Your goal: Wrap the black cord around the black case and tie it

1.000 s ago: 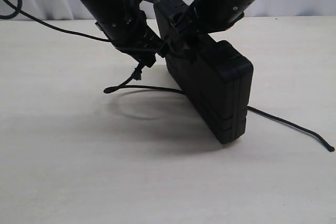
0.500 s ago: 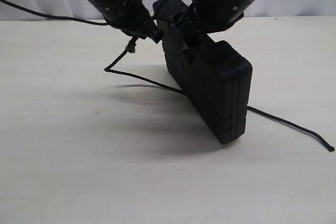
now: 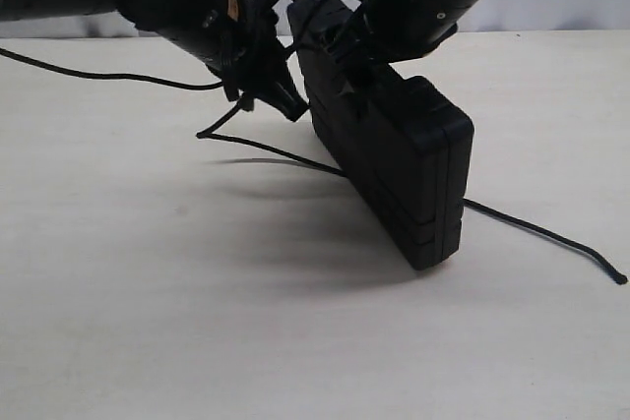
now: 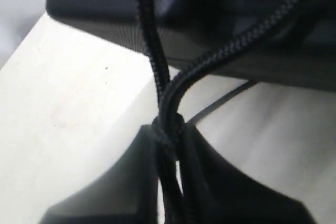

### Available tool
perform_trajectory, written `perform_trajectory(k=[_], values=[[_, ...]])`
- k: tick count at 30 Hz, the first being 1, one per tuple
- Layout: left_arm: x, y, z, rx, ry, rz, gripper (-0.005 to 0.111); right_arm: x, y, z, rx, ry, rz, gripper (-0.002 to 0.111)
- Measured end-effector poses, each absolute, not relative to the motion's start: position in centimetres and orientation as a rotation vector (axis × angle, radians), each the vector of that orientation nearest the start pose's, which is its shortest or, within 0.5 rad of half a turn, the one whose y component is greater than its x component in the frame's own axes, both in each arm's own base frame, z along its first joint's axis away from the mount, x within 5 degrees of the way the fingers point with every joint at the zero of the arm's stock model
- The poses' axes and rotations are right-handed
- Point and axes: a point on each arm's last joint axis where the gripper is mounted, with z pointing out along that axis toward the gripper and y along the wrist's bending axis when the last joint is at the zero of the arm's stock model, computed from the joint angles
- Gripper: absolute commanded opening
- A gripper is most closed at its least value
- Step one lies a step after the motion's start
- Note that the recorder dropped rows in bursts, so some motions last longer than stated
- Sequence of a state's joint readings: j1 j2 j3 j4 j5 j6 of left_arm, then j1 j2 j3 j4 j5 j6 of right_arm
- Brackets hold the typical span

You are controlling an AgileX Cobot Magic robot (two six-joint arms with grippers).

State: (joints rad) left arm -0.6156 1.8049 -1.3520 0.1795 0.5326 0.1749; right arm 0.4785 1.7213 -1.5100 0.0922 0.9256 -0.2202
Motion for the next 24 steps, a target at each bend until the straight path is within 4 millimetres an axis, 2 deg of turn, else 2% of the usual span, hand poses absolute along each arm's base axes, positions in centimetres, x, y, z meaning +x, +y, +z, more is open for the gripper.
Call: perform_trajectory(k=[5,10,20,22,24], values=[[32.8,-22.0,23.8,1.117,2.263,0.025,0.0,33.2,18.0,30.9,-0.855,2.486,0.207,0.076],[31.7,-22.4,22.3,1.159,2.263,0.012,0.0,33.2,18.0,30.9,-0.855,2.486,0.207,0.076],[31.4,-22.8,22.1,1.25,2.206,0.044,0.0,33.1,17.9,30.8,-0.862,2.495,0.206,0.076],[31.1,-22.6,21.9,1.288,2.232,0.069,0.004,33.1,17.9,30.8,-0.863,2.497,0.206,0.076],[31.0,-22.4,21.4,1.319,2.262,0.088,0.014,33.1,17.9,30.8,-0.862,2.496,0.206,0.076]])
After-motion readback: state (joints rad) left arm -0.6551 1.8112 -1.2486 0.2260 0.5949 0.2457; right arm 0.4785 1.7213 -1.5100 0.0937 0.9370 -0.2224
